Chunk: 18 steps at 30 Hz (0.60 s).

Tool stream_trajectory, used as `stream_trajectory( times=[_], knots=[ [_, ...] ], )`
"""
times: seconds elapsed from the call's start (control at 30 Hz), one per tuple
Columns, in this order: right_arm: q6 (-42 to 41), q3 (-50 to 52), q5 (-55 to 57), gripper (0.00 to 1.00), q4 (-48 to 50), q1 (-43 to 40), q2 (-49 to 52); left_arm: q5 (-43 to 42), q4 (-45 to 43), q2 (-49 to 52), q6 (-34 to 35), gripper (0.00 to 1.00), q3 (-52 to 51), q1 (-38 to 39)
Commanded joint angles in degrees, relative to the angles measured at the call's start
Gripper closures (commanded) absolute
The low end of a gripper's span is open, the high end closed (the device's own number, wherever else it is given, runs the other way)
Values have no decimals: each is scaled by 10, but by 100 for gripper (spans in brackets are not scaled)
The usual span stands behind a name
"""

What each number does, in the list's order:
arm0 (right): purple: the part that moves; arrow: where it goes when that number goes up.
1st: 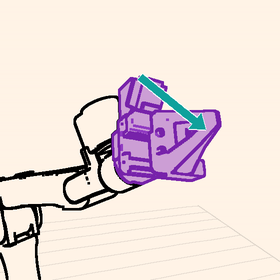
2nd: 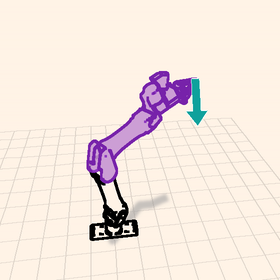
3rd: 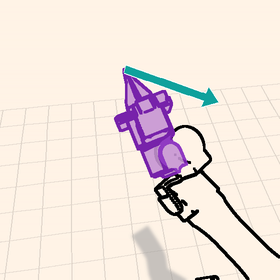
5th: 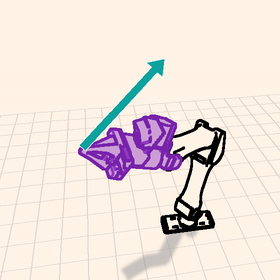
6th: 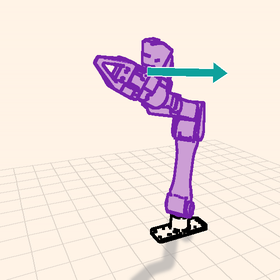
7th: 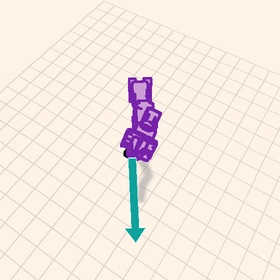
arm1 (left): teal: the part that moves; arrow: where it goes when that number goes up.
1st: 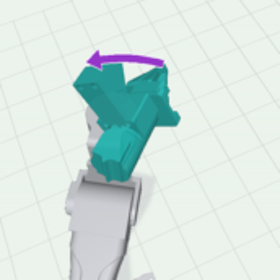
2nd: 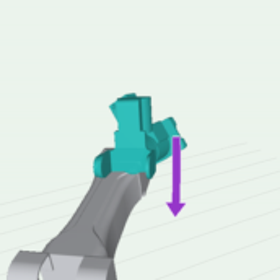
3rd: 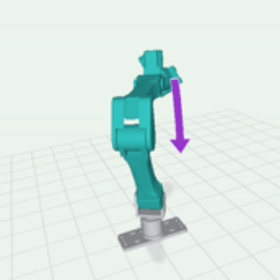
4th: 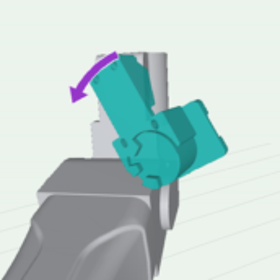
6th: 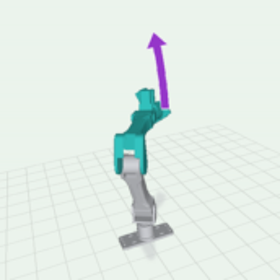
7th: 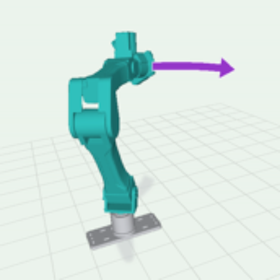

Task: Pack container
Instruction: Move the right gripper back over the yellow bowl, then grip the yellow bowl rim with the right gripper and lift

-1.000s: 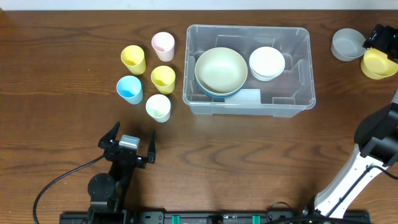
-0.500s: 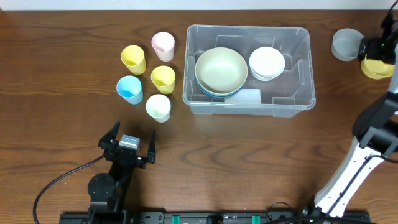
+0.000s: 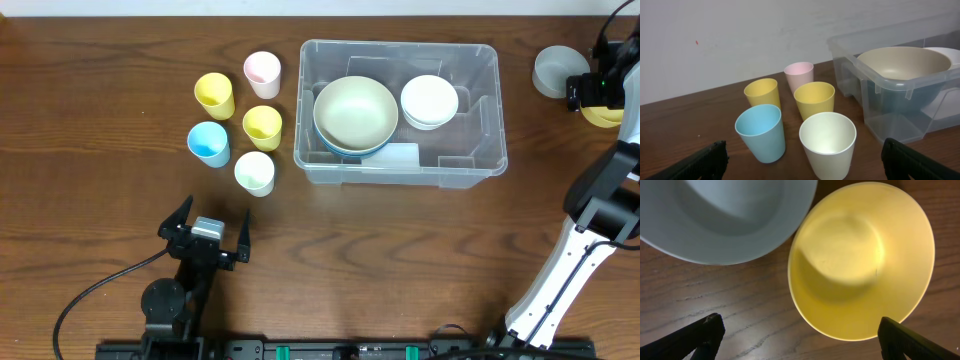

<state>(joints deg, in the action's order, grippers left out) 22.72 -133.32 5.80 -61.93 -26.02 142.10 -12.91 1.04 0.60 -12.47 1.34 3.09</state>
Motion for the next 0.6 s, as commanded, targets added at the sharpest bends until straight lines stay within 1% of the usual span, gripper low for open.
stream_trajectory(
  times=[0.0,0.57],
  knots=[
    [21,1,-10,1,0,-4,15,-4,18,0,-6,2,-11,-3],
    [31,8,-16,1,-5,-8,52,-3,18,0,-6,2,-11,-3]
  ],
)
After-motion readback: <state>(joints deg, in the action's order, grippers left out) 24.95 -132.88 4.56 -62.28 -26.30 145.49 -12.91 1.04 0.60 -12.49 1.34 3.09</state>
